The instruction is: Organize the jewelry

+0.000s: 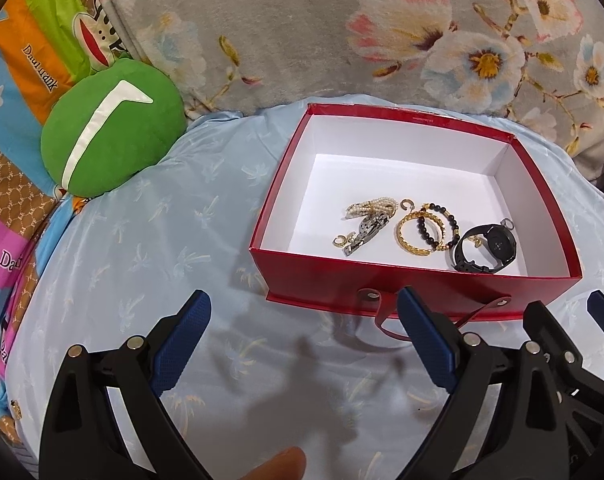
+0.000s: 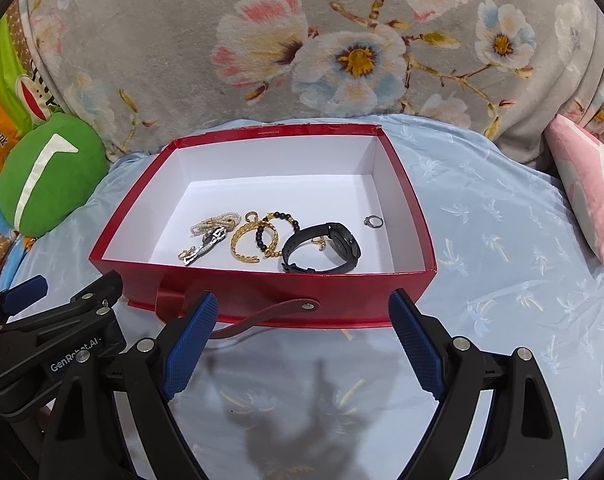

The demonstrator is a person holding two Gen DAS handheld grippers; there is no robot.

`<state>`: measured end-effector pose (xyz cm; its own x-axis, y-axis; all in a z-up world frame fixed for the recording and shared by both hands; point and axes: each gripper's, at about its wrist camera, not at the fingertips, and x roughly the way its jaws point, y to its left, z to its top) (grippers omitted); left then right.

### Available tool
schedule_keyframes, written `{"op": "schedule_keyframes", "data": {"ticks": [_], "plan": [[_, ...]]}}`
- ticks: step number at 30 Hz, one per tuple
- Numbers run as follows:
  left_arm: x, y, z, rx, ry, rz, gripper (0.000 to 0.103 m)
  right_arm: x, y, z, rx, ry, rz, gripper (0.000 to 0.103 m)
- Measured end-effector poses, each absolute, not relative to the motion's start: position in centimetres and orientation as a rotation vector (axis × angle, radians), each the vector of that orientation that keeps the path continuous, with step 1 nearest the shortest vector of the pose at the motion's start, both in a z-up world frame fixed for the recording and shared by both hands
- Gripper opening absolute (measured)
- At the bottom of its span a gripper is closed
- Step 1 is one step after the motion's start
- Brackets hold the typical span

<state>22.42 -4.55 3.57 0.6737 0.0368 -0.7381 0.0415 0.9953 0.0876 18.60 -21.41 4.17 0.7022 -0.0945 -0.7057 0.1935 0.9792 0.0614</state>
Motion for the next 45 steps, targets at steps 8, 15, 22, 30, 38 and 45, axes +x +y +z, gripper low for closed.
{"op": "schedule_keyframes", "data": {"ticks": [8, 15, 22, 30, 38, 45], "plan": [[22.42, -4.5, 3.58, 0.1, 0.832, -0.003, 0.092, 18.46, -21.51, 4.21, 0.133, 0.776, -0.164, 0.086], [22.39, -4.52, 3.57, 0.1, 0.832, -0.003, 0.092, 18.45, -21.51, 4.24, 0.131, 0.776, -0.164, 0.086], [22.39, -4.58, 3.54, 0.101, 0.831, -0.003, 0.092, 18.41, -21.55, 4.24, 0.133, 0.775, -0.165, 0.086], [22.43, -4.36, 3.56, 0.106, 0.83, 0.0, 0.092, 18.51, -21.5, 4.21, 0.131, 0.777, -0.164, 0.086], [22.48, -4.27, 3.56, 0.109, 0.827, 0.001, 0.092, 18.48, -21.57, 4.2, 0.13, 0.776, -0.166, 0.086], [22.54, -4.15, 3.57, 0.112, 0.827, 0.002, 0.092, 18.5, -21.57, 4.16, 0.129, 0.777, -0.166, 0.086]]}}
